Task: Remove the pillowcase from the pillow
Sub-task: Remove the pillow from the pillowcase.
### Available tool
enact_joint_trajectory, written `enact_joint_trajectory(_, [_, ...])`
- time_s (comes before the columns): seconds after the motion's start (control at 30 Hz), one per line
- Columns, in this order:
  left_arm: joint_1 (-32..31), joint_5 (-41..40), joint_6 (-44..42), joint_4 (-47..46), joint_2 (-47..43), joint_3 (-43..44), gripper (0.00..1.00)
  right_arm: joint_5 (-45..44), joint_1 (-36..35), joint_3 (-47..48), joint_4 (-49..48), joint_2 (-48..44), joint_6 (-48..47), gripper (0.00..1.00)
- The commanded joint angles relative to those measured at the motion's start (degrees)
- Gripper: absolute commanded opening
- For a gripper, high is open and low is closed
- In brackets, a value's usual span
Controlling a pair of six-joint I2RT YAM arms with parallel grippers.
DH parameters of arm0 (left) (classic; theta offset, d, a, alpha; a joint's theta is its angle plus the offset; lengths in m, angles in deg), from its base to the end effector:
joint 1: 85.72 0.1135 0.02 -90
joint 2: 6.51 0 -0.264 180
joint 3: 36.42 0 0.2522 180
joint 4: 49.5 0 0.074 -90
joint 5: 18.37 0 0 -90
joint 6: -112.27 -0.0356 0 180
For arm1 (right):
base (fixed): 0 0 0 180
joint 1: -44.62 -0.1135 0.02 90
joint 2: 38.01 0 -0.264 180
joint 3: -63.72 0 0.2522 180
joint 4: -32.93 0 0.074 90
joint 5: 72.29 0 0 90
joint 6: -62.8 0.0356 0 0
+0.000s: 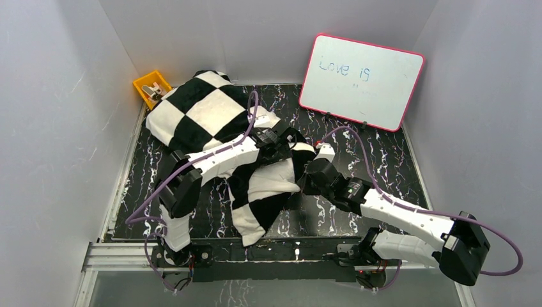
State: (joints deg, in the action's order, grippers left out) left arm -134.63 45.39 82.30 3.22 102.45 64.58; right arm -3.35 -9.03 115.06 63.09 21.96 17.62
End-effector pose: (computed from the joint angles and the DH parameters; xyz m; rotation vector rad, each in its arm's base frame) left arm 0.2796 -0.2967 0.2359 -0.3898 2.4478 -0.1916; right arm 0.1412 0.1703 0.2370 0.0265 2.2493 0.5413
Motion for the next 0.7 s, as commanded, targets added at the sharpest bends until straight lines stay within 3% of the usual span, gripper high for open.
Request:
enact_joint_trajectory(0.0, [1.94, 2.67, 5.71, -2.26, 2.71, -12.07, 0.98, -1.95, -0.13, -1.65, 10.06, -1.95, -1.20, 0.00])
enact_joint_trajectory(0.03, [2.36, 4.87, 5.96, -5.79, 1.79, -15.17, 0.88, -2.11, -0.14, -1.56, 10.32, -2.11, -1.18, 0.00])
enact_joint_trajectory(0.1, [3.95, 10.58, 4.91, -15.65, -0.74, -21.76, 0.05, -2.50, -0.13, -1.54, 10.84, -2.48, -1.31, 0.00])
enact_joint_trajectory(0.13, [4.68, 12.08, 6.49, -17.90, -1.79, -24.20, 0.00, -2.73, -0.14, -1.54, 10.92, -2.67, -1.31, 0.00])
enact_joint_trajectory(0.2, [5.08, 11.28, 5.70, -19.10, -3.37, -25.49, 0.00, -2.98, -0.12, -1.55, 10.81, -3.12, -1.57, 0.00])
enact_joint_trajectory(0.3, [5.07, 4.48, 2.95, -13.33, -5.80, -19.64, 0.00, -3.30, -0.14, -1.55, 9.70, -3.36, -2.36, 0.00])
enact_joint_trajectory(0.43, [5.88, 0.73, -8.65, -16.29, -10.88, -12.98, 0.00, -2.43, -0.05, -1.43, 5.39, -3.68, -6.97, 0.00])
enact_joint_trajectory(0.5, [7.12, -1.10, -7.54, -17.26, -14.41, -11.81, 0.00, -1.21, 0.10, -1.22, 2.49, -3.97, -10.18, 0.00])
enact_joint_trajectory(0.67, [14.32, 3.76, -8.10, -27.86, -19.37, -12.34, 0.00, 9.21, 1.09, -0.99, -3.72, -2.49, -18.42, 0.00])
